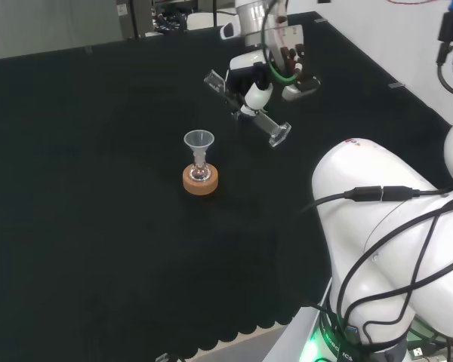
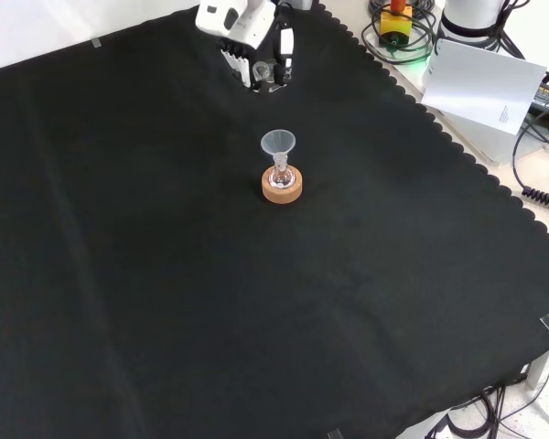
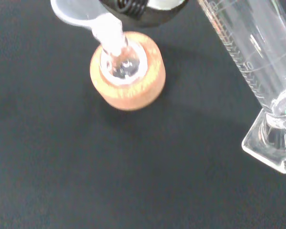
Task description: Put the graduated cylinder back on the table.
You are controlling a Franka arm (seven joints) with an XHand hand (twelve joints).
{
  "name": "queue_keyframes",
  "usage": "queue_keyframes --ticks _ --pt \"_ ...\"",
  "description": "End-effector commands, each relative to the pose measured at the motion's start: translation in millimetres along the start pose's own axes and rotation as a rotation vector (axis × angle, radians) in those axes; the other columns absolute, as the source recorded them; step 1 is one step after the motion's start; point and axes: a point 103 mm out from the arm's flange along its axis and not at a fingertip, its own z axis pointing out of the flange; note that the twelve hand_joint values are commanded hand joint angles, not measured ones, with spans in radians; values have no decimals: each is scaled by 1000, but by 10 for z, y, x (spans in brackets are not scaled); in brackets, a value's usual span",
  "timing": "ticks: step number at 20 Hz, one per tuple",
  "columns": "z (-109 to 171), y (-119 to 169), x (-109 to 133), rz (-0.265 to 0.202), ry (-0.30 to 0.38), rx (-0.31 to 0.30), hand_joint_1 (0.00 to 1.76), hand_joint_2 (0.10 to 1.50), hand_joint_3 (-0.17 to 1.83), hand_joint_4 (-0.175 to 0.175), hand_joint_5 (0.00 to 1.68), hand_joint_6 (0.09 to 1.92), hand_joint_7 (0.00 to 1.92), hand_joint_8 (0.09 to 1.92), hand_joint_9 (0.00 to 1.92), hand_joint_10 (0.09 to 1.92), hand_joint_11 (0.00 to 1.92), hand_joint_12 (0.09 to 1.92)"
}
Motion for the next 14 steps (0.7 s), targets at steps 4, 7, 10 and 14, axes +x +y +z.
queue_keyframes --ticks 4,7,10,14 --pt "25 133 -190 -107 183 -241 1166 1084 12 -165 1049 913 1404 131 1532 87 1384 671" --pt "68 217 -384 -125 241 -302 1165 1084 12 -163 1049 913 1402 129 1530 87 1383 671" --pt "93 362 -561 -151 284 -354 1165 1084 12 -163 1049 913 1401 127 1530 87 1383 671" --pt "115 573 -733 -187 322 -408 1165 1084 12 -163 1049 912 1399 125 1529 87 1381 671"
